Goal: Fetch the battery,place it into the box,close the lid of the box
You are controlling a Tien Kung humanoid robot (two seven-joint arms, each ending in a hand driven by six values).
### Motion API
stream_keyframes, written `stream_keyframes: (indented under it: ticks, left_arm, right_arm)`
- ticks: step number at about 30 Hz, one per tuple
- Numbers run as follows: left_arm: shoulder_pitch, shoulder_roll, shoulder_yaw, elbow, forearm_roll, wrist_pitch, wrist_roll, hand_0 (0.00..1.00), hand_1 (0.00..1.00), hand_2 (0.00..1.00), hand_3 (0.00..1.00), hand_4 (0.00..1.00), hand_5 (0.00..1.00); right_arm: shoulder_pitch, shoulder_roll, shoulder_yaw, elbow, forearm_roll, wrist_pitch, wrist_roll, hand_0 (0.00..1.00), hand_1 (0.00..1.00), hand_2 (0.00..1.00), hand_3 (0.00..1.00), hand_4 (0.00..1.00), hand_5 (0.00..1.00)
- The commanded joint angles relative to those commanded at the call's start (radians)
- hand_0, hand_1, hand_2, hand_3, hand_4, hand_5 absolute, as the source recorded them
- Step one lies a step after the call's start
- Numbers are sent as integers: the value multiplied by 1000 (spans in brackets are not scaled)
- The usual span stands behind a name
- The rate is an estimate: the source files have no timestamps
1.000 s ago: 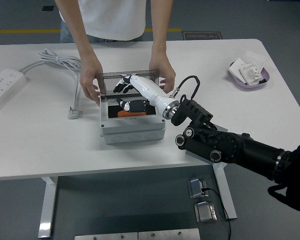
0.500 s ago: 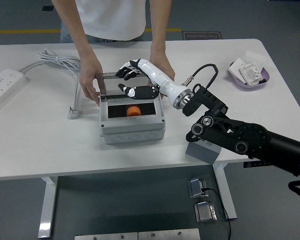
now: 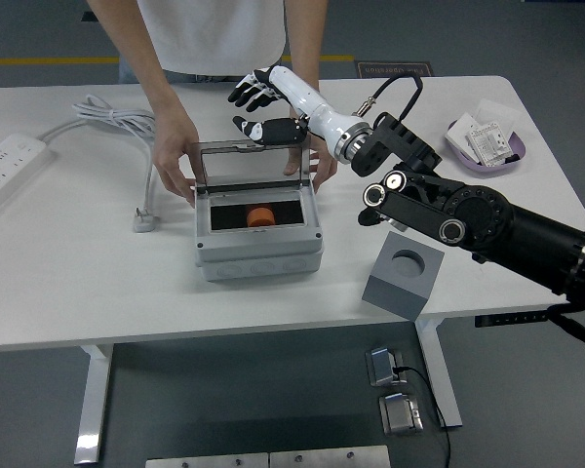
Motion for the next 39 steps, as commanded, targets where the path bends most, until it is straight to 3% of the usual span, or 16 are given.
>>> stream_keyframes:
  ticks: [7,15,22,39]
  left_arm:
    - [-7,-10,-6,-1,20,-1,4,734,754,734,754,639,411]
    - [-6,-15,4,-1,17,0,1,734,753,731,747,639,413]
    - [-6,-13,37,-3,-19,4,-12,734,752,732,748,640,413]
    - [10,-11,81,-3,-78,9,-29,734,751,732,745,639,416]
  right_arm:
    - [-10,15,-38,-105,52,3,19,728,612,653,611,673,156]
    - [-45,20,-53,-93,54,-7,32,729,609,656,609,675,165]
    - [-68,2,-59,-52,47,-15,35,729,610,657,607,681,186]
    - [-121,-112,-63,157,-17,-36,2,734,610,663,608,687,209]
